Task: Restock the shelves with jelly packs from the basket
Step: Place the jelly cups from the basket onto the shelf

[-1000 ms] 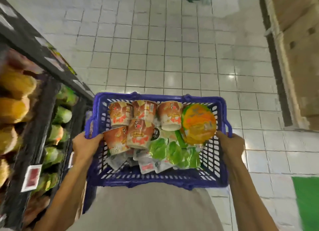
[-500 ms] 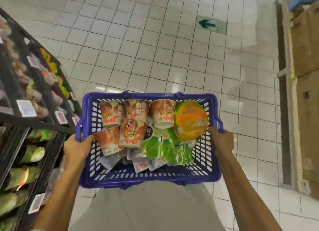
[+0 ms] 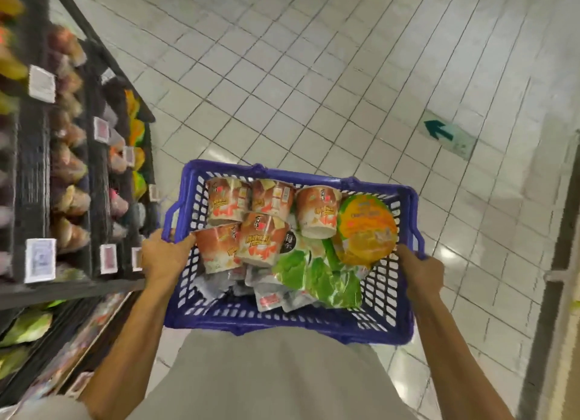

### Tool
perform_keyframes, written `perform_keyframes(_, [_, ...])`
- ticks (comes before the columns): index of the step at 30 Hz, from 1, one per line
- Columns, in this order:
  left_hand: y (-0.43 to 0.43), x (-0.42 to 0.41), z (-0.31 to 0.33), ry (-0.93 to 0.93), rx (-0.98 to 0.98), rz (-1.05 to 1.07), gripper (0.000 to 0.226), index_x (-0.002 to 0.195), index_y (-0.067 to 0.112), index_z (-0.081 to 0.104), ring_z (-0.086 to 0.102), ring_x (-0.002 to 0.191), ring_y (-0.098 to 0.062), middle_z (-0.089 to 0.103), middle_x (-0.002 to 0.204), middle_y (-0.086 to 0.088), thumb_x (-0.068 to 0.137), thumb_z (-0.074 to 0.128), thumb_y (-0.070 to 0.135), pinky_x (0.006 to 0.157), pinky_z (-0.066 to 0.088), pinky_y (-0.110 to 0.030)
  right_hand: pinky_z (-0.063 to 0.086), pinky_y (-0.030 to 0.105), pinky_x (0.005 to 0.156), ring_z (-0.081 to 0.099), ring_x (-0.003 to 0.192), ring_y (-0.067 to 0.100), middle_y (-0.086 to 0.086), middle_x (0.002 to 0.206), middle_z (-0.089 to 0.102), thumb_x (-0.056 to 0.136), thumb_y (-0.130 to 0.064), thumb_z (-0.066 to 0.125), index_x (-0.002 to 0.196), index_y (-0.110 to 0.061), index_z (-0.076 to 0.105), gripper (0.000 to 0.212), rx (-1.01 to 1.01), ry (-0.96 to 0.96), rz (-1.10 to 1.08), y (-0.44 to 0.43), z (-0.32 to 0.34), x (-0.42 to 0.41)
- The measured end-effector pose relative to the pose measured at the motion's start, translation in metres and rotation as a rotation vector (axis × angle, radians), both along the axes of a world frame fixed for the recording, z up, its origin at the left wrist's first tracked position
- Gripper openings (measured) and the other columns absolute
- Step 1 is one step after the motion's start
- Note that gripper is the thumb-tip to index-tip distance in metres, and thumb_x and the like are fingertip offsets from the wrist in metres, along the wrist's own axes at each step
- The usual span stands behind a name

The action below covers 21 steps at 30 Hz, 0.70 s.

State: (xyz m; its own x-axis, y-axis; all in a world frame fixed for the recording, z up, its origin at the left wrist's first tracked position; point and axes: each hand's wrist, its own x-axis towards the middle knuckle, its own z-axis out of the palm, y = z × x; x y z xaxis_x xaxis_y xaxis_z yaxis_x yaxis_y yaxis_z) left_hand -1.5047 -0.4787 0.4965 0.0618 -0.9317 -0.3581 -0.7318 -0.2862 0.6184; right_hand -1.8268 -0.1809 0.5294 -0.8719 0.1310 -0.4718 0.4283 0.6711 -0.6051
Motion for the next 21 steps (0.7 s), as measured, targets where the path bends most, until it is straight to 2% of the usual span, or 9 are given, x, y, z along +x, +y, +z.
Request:
perform_keyframes(5, [-0.047,-0.045,0.0,0.033,0.082,0.157,0.029,0.092,0.009,0.069,0.059,0.069,-0.027,0.068,0.082,-0.011,0.074,0.082,0.028,0.063,0.045,-0.033,0.045,0.027,0.05,0.059,0.053,0.022,0.005,0.061,0.063,0.072,-0.035,0.076,0.071,-0.014,0.062,0.025,0.039,0.026,0.177,-0.092,0.006,-0.081])
perform_keyframes(10, [-0.083,-0.086,-0.015,-0.024,0.111,0.325,0.036,0.093,0.01,0.069,0.062,0.07,-0.028,0.07,0.085,-0.012,0.072,0.081,0.037,0.061,0.046,-0.034,0.049,0.029,0.053,0.063,0.057,0.025,0.008,0.063,0.065,0.071,-0.035,0.079,0.074,-0.01,0.064,0.029,0.051,-0.012,0.323,-0.186,-0.011,-0.161])
perform_keyframes(13, [-0.095,-0.116,-0.018,0.005,0.118,0.481,0.04,0.098,0.004,0.068,0.066,0.079,-0.034,0.071,0.091,-0.017,0.073,0.081,0.033,0.071,0.055,-0.043,0.048,0.03,0.053,0.06,0.057,0.027,0.009,0.063,0.062,0.072,-0.037,0.078,0.077,-0.007,0.065,0.033,0.065,-0.008,0.475,-0.262,-0.017,-0.216])
perform_keyframes(16, [-0.092,-0.142,-0.014,-0.002,0.113,0.644,0.042,0.1,0.004,0.067,0.066,0.083,-0.035,0.069,0.094,-0.017,0.075,0.079,0.035,0.075,0.054,-0.046,0.046,0.031,0.052,0.057,0.053,0.027,0.009,0.059,0.059,0.073,-0.036,0.077,0.071,-0.008,0.063,0.032,0.055,0.011,0.647,-0.343,-0.014,-0.258])
perform_keyframes(19, [-0.096,-0.165,-0.003,-0.013,0.085,0.772,0.04,0.102,0.006,0.066,0.062,0.077,-0.03,0.068,0.092,-0.015,0.077,0.077,0.035,0.073,0.05,-0.043,0.051,0.041,0.059,0.057,0.056,0.03,0.013,0.061,0.06,0.074,-0.036,0.076,0.066,-0.009,0.059,0.032,0.069,0.022,0.785,-0.407,-0.009,-0.28])
perform_keyframes(21, [-0.096,-0.174,0.002,0.015,0.065,0.881,0.039,0.104,0.006,0.067,0.063,0.077,-0.03,0.069,0.091,-0.015,0.077,0.077,0.033,0.077,0.053,-0.044,0.048,0.04,0.056,0.055,0.055,0.029,0.012,0.06,0.058,0.074,-0.034,0.077,0.066,-0.008,0.058,0.033,0.054,0.029,0.854,-0.448,-0.006,-0.285])
